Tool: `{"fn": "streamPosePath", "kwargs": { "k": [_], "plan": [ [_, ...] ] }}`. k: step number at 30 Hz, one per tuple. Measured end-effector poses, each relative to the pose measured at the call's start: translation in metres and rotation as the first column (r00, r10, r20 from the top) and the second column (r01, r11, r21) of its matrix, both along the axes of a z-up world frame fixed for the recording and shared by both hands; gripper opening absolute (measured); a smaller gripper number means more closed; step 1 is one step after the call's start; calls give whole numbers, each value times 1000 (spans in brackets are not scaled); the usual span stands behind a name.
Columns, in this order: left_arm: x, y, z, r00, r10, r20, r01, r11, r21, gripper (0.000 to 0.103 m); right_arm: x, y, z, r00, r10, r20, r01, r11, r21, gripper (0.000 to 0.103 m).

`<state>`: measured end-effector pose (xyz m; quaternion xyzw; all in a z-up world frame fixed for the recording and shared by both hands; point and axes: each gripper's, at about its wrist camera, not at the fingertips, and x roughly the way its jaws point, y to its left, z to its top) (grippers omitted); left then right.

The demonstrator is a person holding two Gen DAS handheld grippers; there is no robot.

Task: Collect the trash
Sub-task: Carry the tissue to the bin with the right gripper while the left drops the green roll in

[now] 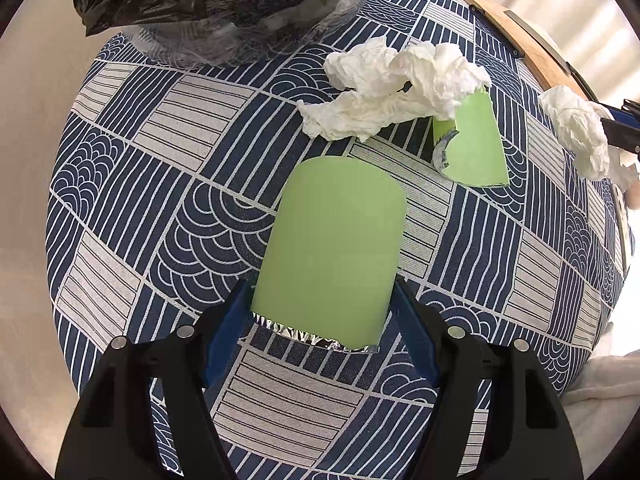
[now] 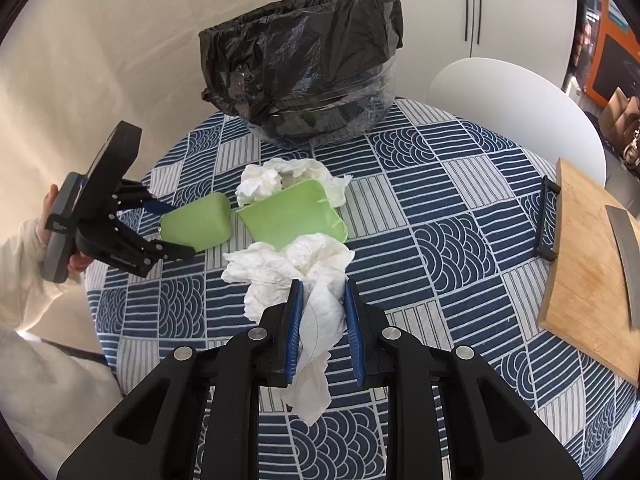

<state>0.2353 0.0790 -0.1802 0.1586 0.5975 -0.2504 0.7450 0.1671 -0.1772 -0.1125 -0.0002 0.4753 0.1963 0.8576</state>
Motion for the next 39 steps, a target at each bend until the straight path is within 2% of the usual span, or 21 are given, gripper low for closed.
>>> {"fn": "streamPosePath", "kwargs": {
  "k": [4, 8, 10, 20, 25, 30, 35, 39],
  "plan": [
    [-9, 22, 7, 998, 59, 8, -59, 998, -1, 71, 0, -5, 3, 1000, -1, 17, 1, 1000, 11, 20],
    [-19, 39, 17, 991, 129, 19, -129, 992, -14, 71, 1, -13, 8, 999, -12, 34, 10, 998, 63, 20],
    [-23, 45, 22, 987, 157, 31, -157, 988, 3, 70, 2, -16, 12, 999, -14, 46, 10, 997, 82, 20],
    [-49, 74, 47, 965, 250, 81, -250, 968, -10, 68, -1, -25, 28, 994, -22, 112, 6, 990, 139, 20],
    [-47, 60, 59, 952, 282, 119, -280, 960, -26, 68, -3, -29, 35, 991, -28, 132, 5, 984, 178, 20],
    [-46, 65, 84, 939, 309, 148, -303, 951, -59, 68, -1, -34, 51, 984, -19, 176, -16, 981, 196, 20],
    [-45, 69, 117, 921, 317, 225, -310, 948, -67, 68, -2, -39, 80, 965, -34, 259, -10, 986, 165, 20],
    [-42, 63, 148, 903, 306, 301, -293, 952, -89, 68, 0, -51, 106, 947, -62, 315, -2, 980, 199, 20]
  ]
}}
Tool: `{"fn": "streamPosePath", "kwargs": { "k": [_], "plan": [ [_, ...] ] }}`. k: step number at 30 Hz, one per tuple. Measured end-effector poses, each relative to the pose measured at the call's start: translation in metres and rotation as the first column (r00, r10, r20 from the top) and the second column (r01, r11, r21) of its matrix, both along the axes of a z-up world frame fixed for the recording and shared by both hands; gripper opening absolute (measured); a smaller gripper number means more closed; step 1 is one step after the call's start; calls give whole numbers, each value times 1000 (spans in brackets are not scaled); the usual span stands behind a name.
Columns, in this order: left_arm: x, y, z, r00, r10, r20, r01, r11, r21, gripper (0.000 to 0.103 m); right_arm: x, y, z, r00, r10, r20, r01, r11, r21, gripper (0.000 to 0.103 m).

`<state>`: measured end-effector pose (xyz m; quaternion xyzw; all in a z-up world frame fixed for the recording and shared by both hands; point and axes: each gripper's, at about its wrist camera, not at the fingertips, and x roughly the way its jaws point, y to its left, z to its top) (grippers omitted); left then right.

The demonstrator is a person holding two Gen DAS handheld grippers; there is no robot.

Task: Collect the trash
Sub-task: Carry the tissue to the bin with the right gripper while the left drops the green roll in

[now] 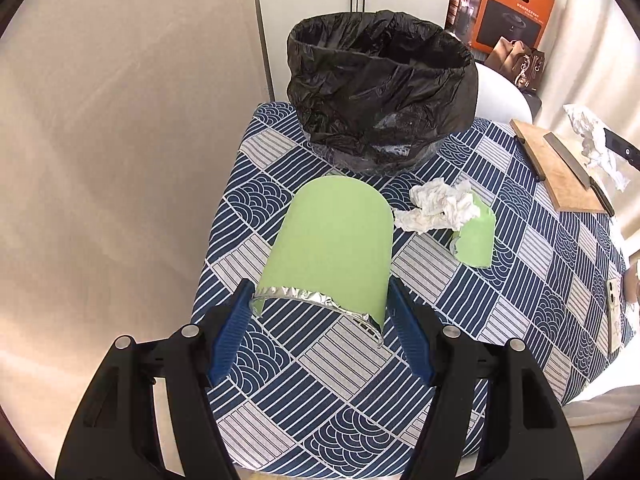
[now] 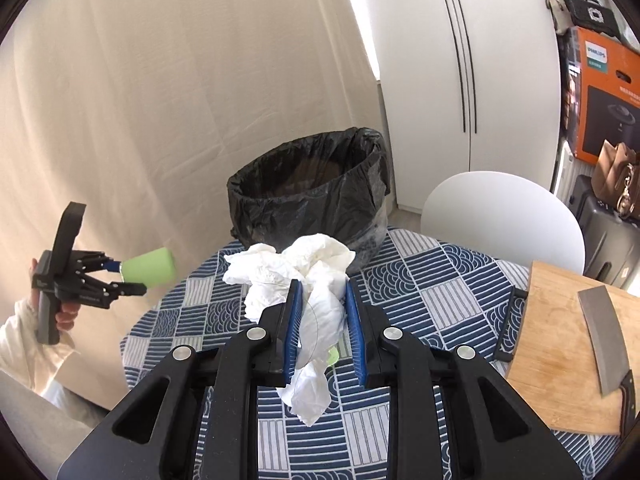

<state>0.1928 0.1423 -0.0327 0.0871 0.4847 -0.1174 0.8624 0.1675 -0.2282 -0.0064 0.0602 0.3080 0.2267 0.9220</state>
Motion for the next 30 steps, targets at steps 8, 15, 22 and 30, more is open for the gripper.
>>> {"fn": "streamPosePath", "kwargs": {
  "k": [8, 15, 22, 30],
  "plan": [
    [2, -29, 65, 974, -116, 193, 120, 993, -11, 68, 10, 2, 46, 994, 9, 110, -12, 999, 31, 21],
    [38, -56, 84, 951, -189, 244, 207, 977, -53, 68, 38, 2, 67, 983, 22, 181, -52, 985, 164, 22],
    [89, -62, 90, 935, -219, 280, 247, 966, -71, 68, 79, 12, 74, 983, 12, 185, -49, 979, 196, 22],
    [145, -64, 86, 925, -231, 302, 273, 956, -105, 70, 120, 37, 75, 985, 32, 170, -58, 988, 146, 22]
  ]
}}
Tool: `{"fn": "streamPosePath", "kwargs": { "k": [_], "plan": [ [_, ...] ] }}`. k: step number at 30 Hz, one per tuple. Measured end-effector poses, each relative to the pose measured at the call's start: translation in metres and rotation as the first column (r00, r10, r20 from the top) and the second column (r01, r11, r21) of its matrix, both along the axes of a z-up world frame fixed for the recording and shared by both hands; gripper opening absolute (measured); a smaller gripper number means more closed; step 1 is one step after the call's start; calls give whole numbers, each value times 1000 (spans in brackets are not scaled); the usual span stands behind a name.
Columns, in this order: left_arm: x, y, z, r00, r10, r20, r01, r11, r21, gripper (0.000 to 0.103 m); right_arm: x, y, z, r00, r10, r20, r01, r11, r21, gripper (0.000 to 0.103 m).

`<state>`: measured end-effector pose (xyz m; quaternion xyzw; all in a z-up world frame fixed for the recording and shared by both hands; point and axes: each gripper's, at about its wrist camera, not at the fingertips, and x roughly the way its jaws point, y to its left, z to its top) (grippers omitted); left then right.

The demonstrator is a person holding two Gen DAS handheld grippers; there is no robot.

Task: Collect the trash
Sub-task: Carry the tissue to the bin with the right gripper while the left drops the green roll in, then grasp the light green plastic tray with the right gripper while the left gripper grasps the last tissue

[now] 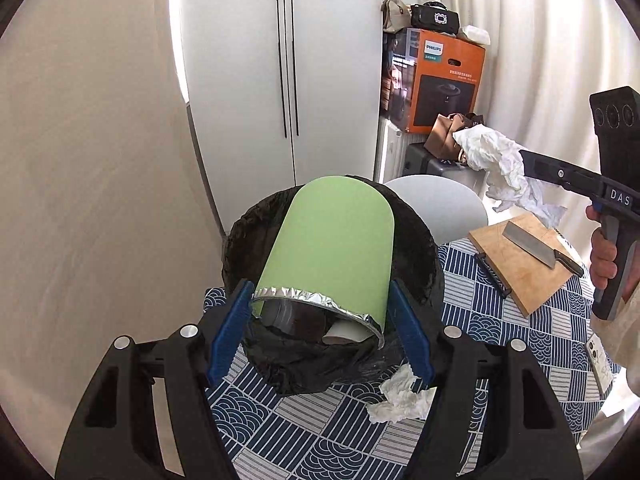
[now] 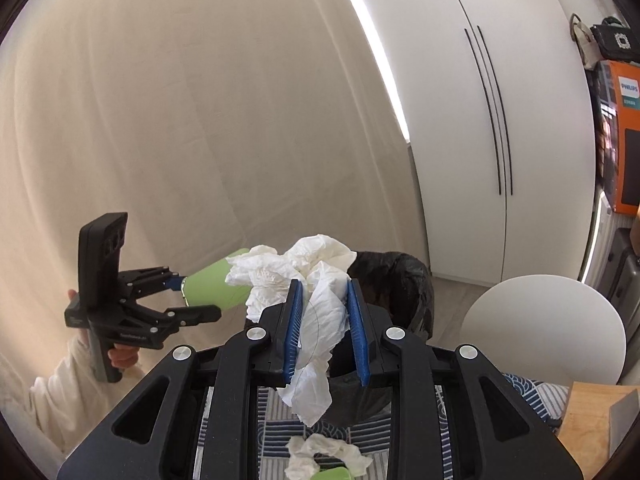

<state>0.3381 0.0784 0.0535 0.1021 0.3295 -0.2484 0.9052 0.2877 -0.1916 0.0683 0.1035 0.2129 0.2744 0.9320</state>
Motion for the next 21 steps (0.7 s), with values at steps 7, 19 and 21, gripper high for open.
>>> {"fn": "streamPosePath", "kwargs": {
  "k": [7, 19, 21],
  "plan": [
    [22, 6, -10, 999, -37, 10, 37, 995, -92, 88, 25, 23, -8, 996, -85, -18, 82, 990, -112, 95],
    [-1, 6, -28, 999, 31, -29, -30, 999, 22, 97, 0, 5, -26, 988, -143, -51, 132, 975, -178, 95],
    [-8, 7, -29, 998, 48, -33, -47, 999, 24, 97, -7, 4, -29, 987, -151, -57, 137, 970, -199, 95]
  ]
}}
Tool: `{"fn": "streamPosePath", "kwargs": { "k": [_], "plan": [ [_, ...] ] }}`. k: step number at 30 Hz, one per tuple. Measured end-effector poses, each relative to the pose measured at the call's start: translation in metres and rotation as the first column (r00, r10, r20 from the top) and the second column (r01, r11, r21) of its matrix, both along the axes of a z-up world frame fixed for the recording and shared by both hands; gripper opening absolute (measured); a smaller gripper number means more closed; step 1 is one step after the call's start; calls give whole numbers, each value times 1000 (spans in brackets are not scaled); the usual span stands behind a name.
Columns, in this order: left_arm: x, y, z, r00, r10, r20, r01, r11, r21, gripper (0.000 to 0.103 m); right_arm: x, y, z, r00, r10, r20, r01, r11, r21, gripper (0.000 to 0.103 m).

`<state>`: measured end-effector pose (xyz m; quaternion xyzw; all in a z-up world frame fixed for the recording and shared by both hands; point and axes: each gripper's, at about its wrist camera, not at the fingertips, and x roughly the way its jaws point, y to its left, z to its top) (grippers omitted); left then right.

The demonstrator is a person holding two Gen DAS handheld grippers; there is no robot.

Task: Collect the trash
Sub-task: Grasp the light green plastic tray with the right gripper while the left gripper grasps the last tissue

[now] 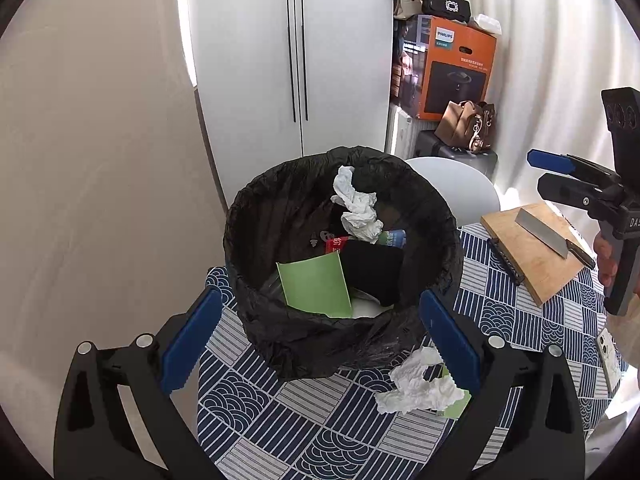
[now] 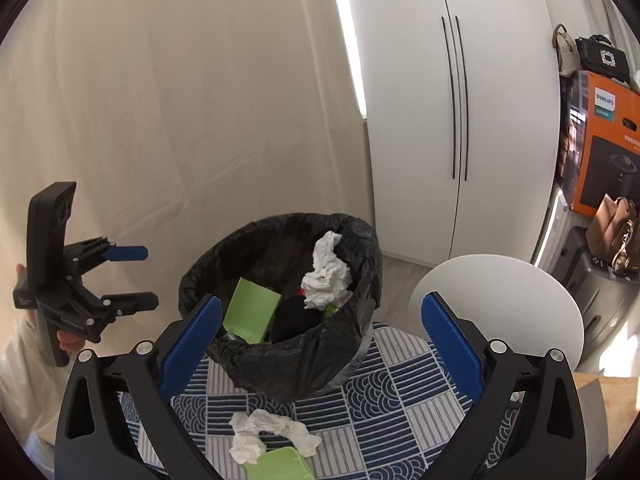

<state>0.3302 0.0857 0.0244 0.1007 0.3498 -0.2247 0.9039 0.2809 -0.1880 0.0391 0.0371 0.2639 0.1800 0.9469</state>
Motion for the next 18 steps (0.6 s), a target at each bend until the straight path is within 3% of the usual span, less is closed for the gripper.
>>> {"fn": "streamPosePath", "kwargs": {
  "k": [8, 18],
  "plan": [
    [-20, 8, -11, 996, 72, -52, -73, 997, -11, 97, -16, 0, -19, 998, 15, -58, -17, 999, -30, 95],
    [-36, 21, -38, 981, 146, -129, -148, 989, -3, 97, -30, 16, -76, 981, 70, -179, -89, 991, -98, 95]
  ]
}}
